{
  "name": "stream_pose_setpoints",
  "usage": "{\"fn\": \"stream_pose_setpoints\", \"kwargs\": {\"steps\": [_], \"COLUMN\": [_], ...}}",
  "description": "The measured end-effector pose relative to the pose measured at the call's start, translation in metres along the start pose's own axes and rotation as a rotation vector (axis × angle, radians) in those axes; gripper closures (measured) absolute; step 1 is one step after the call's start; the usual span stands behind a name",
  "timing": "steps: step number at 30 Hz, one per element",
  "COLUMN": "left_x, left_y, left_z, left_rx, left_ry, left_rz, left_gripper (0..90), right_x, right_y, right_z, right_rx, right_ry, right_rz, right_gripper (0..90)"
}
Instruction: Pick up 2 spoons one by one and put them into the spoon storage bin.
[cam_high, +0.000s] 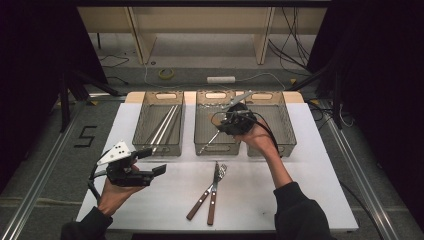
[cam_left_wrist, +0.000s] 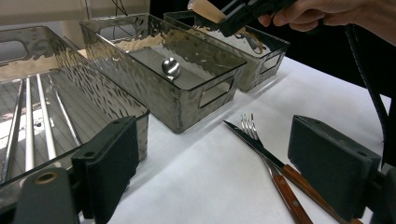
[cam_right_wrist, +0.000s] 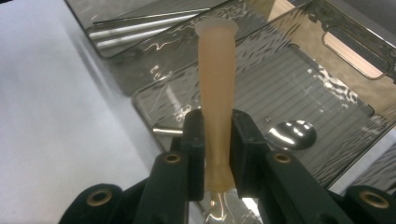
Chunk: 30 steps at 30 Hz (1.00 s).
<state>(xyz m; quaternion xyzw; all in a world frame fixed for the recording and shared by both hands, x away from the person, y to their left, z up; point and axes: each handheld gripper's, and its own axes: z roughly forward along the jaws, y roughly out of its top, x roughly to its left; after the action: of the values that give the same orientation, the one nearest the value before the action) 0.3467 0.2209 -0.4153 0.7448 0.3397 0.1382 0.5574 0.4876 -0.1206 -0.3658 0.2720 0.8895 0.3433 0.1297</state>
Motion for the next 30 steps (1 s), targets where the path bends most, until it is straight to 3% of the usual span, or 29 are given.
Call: {"fn": "stream_pose_setpoints", "kwargs": {"steps": [30], "left_x": [0.000], "left_y": [0.000], "left_z": [0.000], "left_rx": [-0.001], "left_ry": [-0.003], "left_rz": [0.001], "left_gripper": [16.1], "right_x": [-0.027], "right_y": [0.004], "right_z": [0.041], "right_rx": [0.023], "right_ry": [-0.106], "right_rz": [0.116], "right_gripper": [78.0]}}
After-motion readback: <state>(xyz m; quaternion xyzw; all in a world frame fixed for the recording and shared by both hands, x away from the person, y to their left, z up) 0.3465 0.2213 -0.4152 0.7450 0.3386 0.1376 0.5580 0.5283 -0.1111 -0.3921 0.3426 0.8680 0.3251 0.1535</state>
